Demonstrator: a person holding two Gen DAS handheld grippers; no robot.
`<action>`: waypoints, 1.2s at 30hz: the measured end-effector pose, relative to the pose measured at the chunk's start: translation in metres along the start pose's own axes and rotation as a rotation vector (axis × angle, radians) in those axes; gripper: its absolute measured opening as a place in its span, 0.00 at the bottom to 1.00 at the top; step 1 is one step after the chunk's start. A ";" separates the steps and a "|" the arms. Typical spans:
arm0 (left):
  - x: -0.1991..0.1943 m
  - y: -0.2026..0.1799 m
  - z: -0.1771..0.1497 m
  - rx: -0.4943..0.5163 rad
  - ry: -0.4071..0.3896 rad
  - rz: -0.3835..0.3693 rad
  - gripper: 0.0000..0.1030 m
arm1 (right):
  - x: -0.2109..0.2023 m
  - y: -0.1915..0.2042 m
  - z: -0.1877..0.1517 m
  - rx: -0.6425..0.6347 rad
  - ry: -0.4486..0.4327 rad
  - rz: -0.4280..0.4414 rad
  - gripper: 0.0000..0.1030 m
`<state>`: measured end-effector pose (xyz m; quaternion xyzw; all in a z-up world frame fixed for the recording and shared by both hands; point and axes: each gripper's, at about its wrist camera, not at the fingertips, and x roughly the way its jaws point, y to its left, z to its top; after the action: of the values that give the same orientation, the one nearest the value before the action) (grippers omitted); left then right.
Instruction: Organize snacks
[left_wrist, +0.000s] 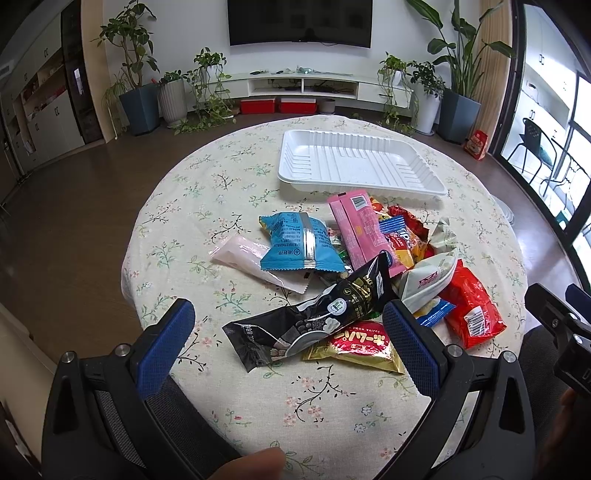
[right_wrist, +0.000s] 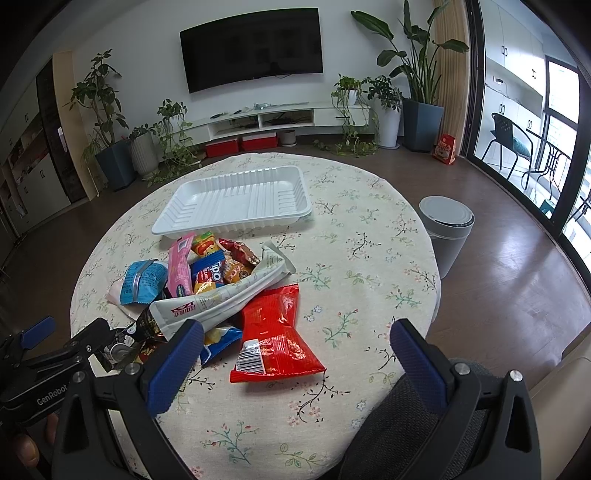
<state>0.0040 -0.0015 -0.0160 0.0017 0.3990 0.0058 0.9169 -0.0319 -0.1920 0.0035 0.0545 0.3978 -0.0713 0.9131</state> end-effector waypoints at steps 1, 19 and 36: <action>0.000 0.000 0.000 0.000 0.000 0.000 1.00 | 0.000 0.000 0.000 0.000 0.000 0.000 1.00; 0.012 0.013 -0.003 -0.006 0.010 -0.022 1.00 | 0.005 -0.002 -0.001 0.005 0.007 -0.001 1.00; 0.011 0.019 -0.009 0.018 -0.039 -0.044 1.00 | 0.010 -0.013 -0.002 0.034 0.026 0.014 1.00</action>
<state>0.0049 0.0171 -0.0295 0.0012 0.3810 -0.0180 0.9244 -0.0289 -0.2052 -0.0058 0.0736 0.4078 -0.0710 0.9073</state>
